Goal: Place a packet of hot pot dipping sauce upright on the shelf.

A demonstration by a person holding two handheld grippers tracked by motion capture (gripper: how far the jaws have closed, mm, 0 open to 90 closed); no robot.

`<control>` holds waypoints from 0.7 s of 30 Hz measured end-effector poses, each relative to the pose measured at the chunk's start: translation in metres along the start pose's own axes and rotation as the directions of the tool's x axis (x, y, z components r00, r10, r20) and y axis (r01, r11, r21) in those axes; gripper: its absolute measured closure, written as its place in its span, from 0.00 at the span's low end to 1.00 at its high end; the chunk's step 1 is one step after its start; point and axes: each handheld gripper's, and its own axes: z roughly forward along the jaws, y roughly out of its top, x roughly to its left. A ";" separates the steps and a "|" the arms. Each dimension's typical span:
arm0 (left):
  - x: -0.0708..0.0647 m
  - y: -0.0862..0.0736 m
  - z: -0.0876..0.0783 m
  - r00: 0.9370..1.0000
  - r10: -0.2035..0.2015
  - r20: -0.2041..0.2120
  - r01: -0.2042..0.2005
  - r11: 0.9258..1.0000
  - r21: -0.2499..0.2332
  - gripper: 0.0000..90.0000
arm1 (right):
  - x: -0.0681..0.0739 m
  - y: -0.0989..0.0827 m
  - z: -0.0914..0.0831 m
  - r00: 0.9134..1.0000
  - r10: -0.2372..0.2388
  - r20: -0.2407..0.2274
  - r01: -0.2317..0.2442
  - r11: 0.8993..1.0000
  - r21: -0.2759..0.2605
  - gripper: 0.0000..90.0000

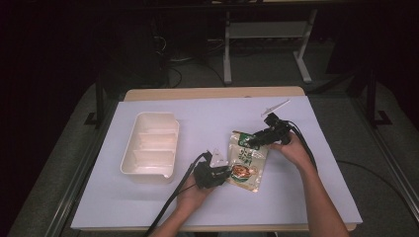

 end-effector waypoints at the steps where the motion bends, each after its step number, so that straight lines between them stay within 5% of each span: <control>1: 0.000 0.000 0.000 1.000 -0.001 0.001 0.001 1.000 0.000 0.83 | 0.002 0.000 -0.005 1.000 -0.007 -0.005 0.007 1.000 -0.016 0.58; 12: 0.000 0.000 0.000 1.000 0.001 -0.002 -0.001 1.000 0.002 0.83 | 0.014 0.000 -0.022 0.994 -0.064 -0.084 0.060 0.997 -0.050 0.75; 17: 0.000 0.000 0.000 1.000 0.002 -0.003 -0.002 1.000 0.002 0.83 | 0.018 0.001 -0.015 0.989 -0.079 -0.128 0.078 0.997 -0.009 0.81; 21: 0.000 0.000 0.000 1.000 -0.001 0.000 0.001 1.000 0.002 0.83 | 0.022 0.002 0.000 0.993 -0.090 -0.081 0.096 0.993 0.073 0.86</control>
